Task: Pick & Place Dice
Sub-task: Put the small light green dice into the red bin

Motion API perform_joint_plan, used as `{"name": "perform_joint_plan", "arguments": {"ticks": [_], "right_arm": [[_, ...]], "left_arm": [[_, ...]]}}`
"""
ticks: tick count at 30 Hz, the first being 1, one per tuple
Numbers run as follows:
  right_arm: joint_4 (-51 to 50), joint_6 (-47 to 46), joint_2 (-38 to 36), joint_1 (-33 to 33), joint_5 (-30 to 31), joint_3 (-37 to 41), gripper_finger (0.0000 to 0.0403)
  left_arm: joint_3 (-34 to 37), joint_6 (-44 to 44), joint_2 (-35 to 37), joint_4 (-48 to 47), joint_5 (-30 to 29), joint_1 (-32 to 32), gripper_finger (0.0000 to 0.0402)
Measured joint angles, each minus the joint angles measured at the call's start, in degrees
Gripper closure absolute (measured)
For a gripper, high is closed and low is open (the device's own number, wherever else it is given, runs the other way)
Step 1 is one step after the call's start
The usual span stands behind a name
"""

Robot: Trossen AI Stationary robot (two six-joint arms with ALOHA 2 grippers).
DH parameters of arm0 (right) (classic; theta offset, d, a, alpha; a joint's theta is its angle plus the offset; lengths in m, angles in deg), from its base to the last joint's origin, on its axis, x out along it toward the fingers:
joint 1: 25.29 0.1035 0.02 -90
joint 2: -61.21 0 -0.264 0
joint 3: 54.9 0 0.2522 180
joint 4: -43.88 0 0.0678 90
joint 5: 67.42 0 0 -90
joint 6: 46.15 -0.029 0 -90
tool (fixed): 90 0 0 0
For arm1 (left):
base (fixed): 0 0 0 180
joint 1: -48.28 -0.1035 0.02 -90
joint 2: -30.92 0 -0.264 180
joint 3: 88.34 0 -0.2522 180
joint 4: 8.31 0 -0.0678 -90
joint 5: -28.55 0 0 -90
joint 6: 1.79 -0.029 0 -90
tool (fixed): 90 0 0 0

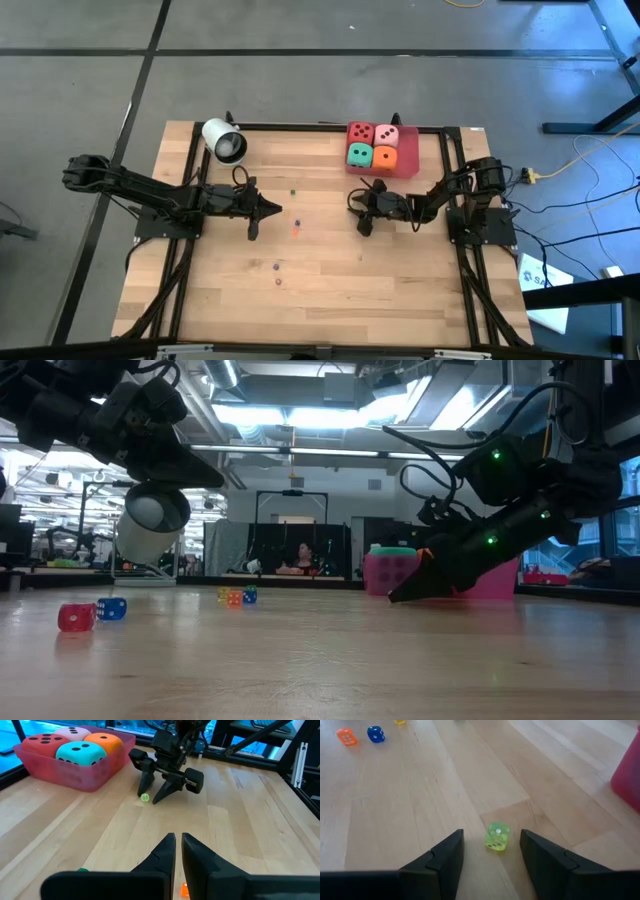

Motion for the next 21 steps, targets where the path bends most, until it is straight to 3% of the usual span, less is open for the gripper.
{"name": "perform_joint_plan", "arguments": {"ticks": [13,21], "right_arm": [[-0.2,-0.8,0.0,-0.7,0.3,0.0,0.0354],[0.5,-0.2,0.0,-0.6,0.2,0.0,0.0358]], "left_arm": [[0.0,0.0,0.0,0.0,0.0,0.0,0.0375],[0.0,0.1,0.0,0.0,0.0,0.0,0.0377]]}}
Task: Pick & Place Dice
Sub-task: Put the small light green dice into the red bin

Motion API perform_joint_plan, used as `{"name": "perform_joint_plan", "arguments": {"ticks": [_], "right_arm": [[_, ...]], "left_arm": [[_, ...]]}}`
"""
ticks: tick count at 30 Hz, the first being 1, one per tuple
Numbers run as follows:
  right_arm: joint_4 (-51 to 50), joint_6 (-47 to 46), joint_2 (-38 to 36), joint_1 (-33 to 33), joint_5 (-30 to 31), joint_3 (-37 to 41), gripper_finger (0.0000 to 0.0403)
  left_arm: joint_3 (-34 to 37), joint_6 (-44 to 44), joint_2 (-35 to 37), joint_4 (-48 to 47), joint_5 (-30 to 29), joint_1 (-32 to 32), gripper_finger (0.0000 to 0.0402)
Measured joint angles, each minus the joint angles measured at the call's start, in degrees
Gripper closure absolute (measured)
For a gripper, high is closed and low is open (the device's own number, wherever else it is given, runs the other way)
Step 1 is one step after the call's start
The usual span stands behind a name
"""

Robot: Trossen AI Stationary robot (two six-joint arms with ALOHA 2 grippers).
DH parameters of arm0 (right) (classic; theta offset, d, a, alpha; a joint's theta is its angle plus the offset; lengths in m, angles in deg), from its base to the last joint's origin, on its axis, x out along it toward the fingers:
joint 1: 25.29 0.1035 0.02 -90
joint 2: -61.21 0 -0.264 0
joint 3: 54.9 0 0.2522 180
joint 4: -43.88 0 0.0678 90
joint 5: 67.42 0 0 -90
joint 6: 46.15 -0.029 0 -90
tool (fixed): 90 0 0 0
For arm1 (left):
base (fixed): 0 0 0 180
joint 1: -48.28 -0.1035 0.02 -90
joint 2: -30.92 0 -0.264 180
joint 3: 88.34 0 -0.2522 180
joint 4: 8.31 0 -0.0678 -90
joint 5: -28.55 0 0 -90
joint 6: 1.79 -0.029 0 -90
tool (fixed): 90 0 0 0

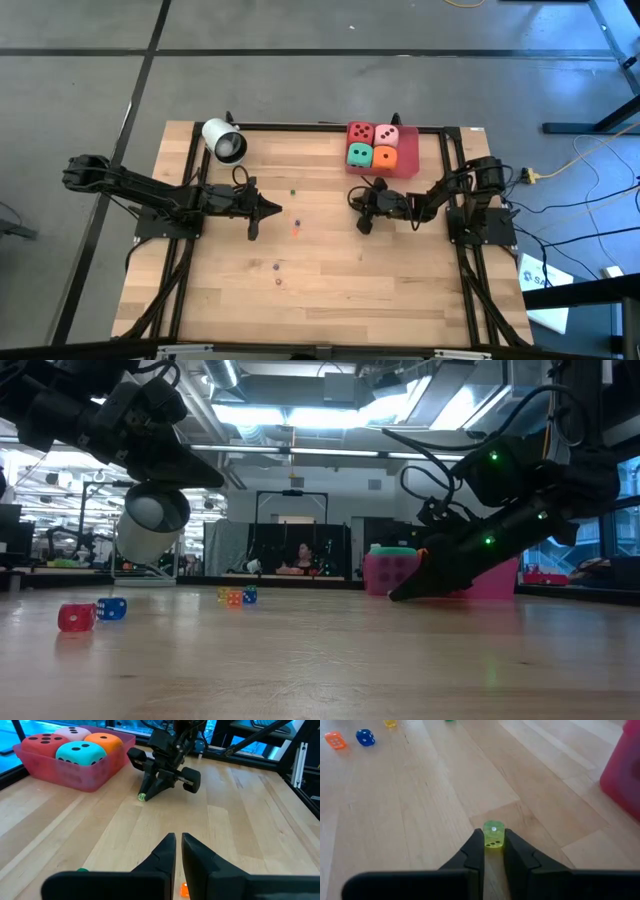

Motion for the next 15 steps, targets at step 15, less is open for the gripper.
{"name": "perform_joint_plan", "arguments": {"ticks": [15], "right_arm": [[7.9,4.3,-2.0,2.6,-8.1,-3.7,0.0358]], "left_arm": [[0.0,7.0,0.0,1.4,-2.9,-3.2,0.036]]}}
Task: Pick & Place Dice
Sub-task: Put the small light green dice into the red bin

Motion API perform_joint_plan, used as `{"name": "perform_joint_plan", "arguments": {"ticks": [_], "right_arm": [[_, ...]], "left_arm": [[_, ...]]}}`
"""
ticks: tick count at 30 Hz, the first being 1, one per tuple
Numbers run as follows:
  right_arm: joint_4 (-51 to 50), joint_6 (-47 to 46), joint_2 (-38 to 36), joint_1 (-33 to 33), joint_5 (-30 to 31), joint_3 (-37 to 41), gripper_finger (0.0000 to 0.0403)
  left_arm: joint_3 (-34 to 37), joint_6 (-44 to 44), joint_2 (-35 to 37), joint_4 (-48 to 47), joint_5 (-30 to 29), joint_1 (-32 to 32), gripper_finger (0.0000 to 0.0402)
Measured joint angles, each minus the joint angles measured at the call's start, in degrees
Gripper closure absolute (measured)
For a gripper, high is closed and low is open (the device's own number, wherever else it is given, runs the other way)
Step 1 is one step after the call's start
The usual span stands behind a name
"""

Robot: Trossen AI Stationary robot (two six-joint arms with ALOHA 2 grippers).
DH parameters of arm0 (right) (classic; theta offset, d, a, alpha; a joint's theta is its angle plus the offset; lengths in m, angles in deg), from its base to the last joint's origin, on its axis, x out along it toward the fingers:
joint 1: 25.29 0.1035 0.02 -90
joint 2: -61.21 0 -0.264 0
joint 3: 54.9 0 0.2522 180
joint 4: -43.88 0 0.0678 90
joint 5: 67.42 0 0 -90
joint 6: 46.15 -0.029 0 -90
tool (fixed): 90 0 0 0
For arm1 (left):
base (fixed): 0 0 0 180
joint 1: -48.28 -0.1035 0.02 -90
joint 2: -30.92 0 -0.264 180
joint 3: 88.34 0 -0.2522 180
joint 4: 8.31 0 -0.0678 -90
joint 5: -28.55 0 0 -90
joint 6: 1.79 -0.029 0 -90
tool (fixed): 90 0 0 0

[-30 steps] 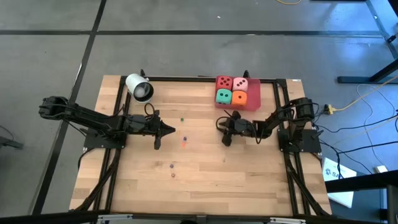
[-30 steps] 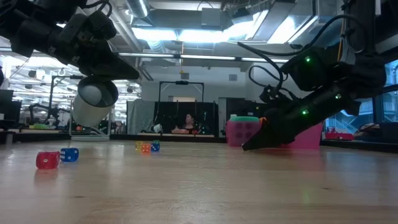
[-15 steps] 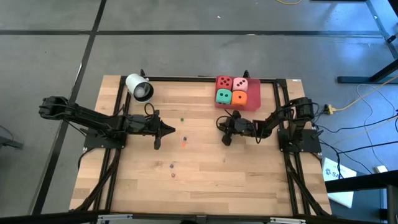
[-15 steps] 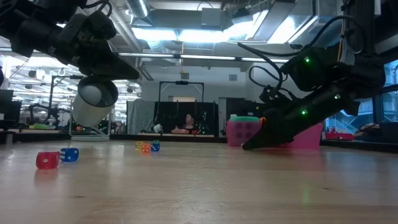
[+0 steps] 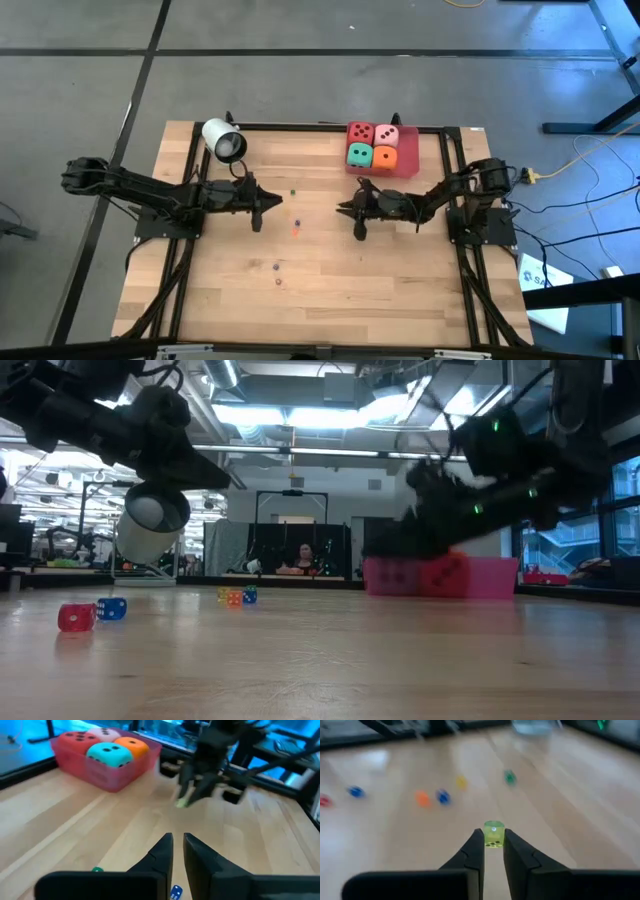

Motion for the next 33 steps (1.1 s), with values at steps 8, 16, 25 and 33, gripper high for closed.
{"name": "perform_joint_plan", "arguments": {"ticks": [8,16,25,33], "right_arm": [[-22.0,18.8,-8.7,5.1,3.6,-13.4,0.0358],[-31.8,31.8,-9.3,6.0,5.5,-21.9,0.0358],[-31.1,37.1,-9.3,6.0,8.2,-23.3,0.0358],[-30.7,37.3,-9.3,5.5,8.9,-23.3,0.0358]], "left_arm": [[0.0,8.2,-1.3,6.9,7.2,-6.2,0.0289],[-0.7,17.5,-11.4,23.8,9.1,-8.7,0.0211],[-8.9,21.4,-24.1,24.4,15.7,-8.8,0.0196],[-15.8,20.0,-30.3,24.6,21.8,-8.6,0.0215]]}}
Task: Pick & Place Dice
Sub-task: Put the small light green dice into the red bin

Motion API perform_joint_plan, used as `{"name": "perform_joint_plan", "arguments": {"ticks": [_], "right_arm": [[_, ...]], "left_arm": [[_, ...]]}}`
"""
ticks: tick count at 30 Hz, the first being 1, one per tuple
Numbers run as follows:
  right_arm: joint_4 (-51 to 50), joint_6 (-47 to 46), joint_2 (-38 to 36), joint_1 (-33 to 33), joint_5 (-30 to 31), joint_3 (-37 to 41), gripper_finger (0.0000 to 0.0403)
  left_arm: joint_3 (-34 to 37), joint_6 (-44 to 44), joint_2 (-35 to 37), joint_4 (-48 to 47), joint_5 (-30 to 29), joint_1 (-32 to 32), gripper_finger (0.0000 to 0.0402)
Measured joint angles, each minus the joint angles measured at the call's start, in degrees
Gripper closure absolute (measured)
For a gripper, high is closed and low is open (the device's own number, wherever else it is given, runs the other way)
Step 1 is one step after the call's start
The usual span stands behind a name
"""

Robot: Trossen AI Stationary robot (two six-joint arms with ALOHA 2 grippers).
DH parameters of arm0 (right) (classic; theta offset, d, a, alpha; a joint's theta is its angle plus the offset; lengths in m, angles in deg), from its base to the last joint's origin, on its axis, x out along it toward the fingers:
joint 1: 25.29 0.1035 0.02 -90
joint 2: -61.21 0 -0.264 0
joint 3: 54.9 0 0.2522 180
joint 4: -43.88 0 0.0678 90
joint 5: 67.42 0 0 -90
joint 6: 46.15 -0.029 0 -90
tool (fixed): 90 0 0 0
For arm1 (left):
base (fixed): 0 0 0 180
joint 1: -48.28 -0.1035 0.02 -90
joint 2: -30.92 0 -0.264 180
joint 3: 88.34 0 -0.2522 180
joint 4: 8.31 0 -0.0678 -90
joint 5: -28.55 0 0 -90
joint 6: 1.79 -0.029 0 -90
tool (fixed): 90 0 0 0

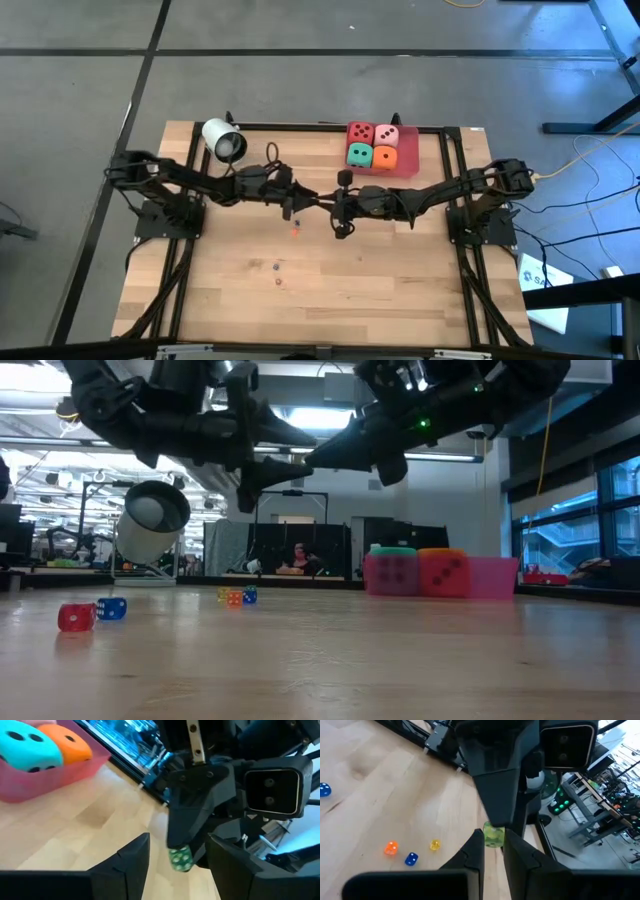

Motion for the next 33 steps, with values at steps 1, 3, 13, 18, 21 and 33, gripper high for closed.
{"name": "perform_joint_plan", "arguments": {"ticks": [1,3,13,18,21,33], "right_arm": [[0.0,0.1,0.0,-0.1,0.5,0.0,0.0358],[-0.4,0.4,0.0,-0.3,2.0,0.0,0.0358],[-0.6,0.9,0.0,-0.8,2.2,0.0,0.0358],[-0.6,0.9,0.0,-0.8,2.2,0.0,0.0358],[-0.6,0.9,0.0,-0.8,2.1,0.0,0.0358],[-0.5,0.8,0.0,-0.8,-0.6,0.0,0.0358]], "left_arm": [[-0.3,0.0,-0.3,0.0,0.3,0.0,0.0217],[-0.9,0.0,-0.9,-0.1,0.8,0.1,0.0221],[-1.0,-0.1,-1.1,-0.2,0.9,0.3,0.0228],[-1.0,-0.2,-1.1,-0.2,0.5,0.2,0.0235],[-1.0,-0.2,-1.1,-0.2,0.2,0.2,0.0243],[-0.8,-1.6,-1.1,-0.5,0.3,-0.3,0.0319]]}}
